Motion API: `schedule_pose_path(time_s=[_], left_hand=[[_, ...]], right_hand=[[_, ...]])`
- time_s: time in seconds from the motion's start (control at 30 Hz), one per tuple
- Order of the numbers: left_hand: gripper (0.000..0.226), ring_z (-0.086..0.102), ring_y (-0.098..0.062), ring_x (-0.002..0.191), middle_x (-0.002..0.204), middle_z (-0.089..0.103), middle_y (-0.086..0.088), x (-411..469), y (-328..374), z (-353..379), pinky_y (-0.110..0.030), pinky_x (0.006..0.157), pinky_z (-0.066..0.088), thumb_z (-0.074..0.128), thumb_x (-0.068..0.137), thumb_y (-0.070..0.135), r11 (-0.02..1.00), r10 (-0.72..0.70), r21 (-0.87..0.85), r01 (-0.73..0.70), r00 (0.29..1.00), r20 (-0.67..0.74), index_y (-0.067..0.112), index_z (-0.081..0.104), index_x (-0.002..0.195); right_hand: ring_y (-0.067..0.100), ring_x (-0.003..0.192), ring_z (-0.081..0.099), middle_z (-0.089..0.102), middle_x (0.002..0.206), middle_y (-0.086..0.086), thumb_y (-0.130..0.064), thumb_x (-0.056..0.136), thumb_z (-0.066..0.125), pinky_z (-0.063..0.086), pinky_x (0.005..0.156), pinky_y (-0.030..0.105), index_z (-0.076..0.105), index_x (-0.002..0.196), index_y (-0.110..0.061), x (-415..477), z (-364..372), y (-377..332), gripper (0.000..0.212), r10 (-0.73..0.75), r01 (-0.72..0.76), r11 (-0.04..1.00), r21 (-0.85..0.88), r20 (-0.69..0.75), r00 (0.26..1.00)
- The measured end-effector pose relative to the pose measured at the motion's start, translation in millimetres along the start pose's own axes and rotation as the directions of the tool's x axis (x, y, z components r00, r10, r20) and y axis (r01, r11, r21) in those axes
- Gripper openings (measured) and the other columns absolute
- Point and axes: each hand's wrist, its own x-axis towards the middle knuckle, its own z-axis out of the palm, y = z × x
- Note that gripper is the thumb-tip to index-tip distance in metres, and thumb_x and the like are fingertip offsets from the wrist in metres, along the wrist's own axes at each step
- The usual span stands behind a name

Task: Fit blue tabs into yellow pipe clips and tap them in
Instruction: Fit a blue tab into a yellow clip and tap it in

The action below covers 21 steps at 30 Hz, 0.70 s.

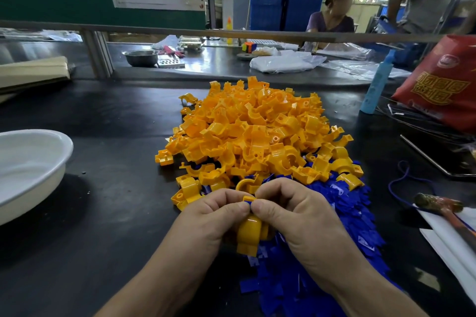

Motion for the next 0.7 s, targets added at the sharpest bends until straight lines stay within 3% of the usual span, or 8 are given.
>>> schedule_pose_path(time_s=[0.17,0.53,0.7], left_hand=[[0.026,0.068,-0.029,0.087,0.092,0.073,-0.008,-1.3,0.9,0.8,-0.033,0.067,0.054,0.065,0.068,0.043,1.0,0.005,0.013,-0.005,1.0,-0.021,0.029,0.076,0.086],[0.024,0.07,-0.02,0.076,0.085,0.073,-0.005,-3.2,3.2,2.2,-0.025,0.059,0.053,0.065,0.069,0.04,1.0,0.02,-0.002,-0.02,1.0,-0.022,0.027,0.076,0.085],[0.023,0.072,-0.025,0.081,0.089,0.075,-0.009,-4.1,6.5,-0.5,-0.034,0.065,0.056,0.064,0.073,0.038,0.999,0.023,0.041,-0.022,0.999,-0.034,0.026,0.076,0.089]], right_hand=[[0.012,0.077,0.065,0.067,0.086,-0.004,-0.034,0.084,0.063,0.055,0.063,0.023,0.068,0.088,-0.031,-0.1,2.1,2.0,0.008,-0.03,0.029,0.998,-0.055,-0.015,0.999],[0.017,0.078,0.066,0.067,0.086,-0.004,-0.042,0.079,0.062,0.059,0.064,0.031,0.067,0.087,-0.032,-1.4,1.9,0.1,0.014,-0.109,0.103,0.982,-0.156,-0.027,0.994],[0.006,0.084,0.062,0.064,0.09,-0.013,-0.042,0.085,0.06,0.054,0.067,0.02,0.065,0.094,-0.037,-2.6,4.5,1.2,0.012,-0.148,0.125,0.949,-0.288,-0.057,0.987]])
